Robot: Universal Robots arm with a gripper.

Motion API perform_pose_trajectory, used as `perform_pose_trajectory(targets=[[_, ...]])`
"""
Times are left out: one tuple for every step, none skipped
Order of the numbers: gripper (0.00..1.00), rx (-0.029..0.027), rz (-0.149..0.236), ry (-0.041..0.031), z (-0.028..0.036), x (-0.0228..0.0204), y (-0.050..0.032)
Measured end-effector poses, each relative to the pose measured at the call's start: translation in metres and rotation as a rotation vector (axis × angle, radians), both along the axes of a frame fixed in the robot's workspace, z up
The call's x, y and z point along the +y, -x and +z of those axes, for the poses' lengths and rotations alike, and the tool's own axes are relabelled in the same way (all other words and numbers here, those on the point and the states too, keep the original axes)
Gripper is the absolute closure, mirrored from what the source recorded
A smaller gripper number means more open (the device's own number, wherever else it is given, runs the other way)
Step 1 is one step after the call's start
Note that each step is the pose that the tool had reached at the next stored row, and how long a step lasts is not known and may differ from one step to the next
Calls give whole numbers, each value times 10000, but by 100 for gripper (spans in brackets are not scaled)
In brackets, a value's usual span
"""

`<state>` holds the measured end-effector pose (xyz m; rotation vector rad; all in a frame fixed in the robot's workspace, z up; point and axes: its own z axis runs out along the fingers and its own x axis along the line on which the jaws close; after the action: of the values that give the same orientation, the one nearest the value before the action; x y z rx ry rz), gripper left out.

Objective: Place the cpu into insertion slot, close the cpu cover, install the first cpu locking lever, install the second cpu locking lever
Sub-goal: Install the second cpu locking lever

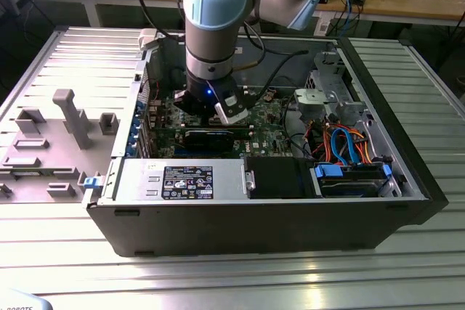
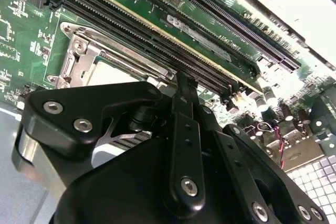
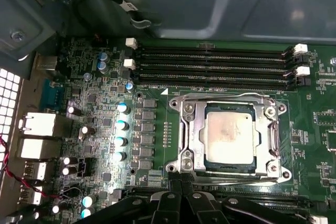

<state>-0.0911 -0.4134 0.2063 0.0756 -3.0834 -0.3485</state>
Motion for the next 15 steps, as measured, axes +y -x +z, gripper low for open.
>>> perform_pose_trajectory(targets=[[89,1,0,-32,-5,0,1],[89,0,0,-57,-12,0,2],[89,0,1,-86,-23,0,4],[89,3,0,-144,-45,-2,12],[89,2,1,-230,-54,-1,20],[89,0,1,-277,-56,-1,24],[89,1,2,-325,-59,-1,27],[89,0,0,-390,-64,-1,33],[89,0,-2,-432,-75,0,41],[89,0,1,-441,-80,-1,43],[89,1,0,-446,-85,-2,46],[89,2,0,-454,-95,-2,50],[89,3,1,-453,-98,-2,52],[89,2,1,-454,-98,-1,52],[89,2,1,-455,-99,-1,52]])
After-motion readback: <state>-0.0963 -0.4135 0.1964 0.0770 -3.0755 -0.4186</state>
